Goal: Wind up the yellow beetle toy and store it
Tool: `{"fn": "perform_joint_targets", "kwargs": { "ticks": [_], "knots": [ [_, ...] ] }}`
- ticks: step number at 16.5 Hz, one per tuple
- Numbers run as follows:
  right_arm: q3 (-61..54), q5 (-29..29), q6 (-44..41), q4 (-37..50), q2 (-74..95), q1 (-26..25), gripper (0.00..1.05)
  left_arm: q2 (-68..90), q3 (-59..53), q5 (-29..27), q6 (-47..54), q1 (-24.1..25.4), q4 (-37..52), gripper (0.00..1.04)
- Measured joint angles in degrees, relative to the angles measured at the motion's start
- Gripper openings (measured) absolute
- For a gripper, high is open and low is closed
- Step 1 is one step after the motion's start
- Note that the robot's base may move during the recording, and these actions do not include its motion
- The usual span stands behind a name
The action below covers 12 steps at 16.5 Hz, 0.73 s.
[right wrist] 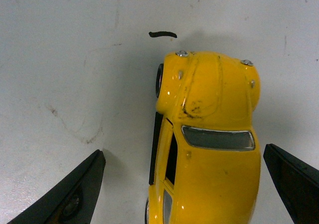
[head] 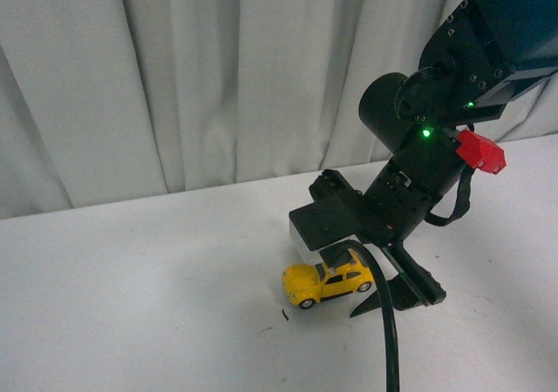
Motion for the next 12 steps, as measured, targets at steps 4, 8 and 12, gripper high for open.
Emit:
{"fn": "perform_joint_targets", "kwargs": {
  "ticks": [4,8,12],
  "knots": [
    [0.0,-0.1,-1.2,-0.2,0.3,0.3,0.98,0.0,0.0,0.0,0.0,0.0,0.0,0.98],
    [1.7,0.3,-2.4,0.0,1.4,0.7,0.58,0.0,0.0,0.0,0.0,0.0,0.0,0.98],
    [3.8,0.7,-2.6,-1.0,1.7,0.8,0.42,0.0,0.0,0.0,0.0,0.0,0.0,0.98]
  ]
}}
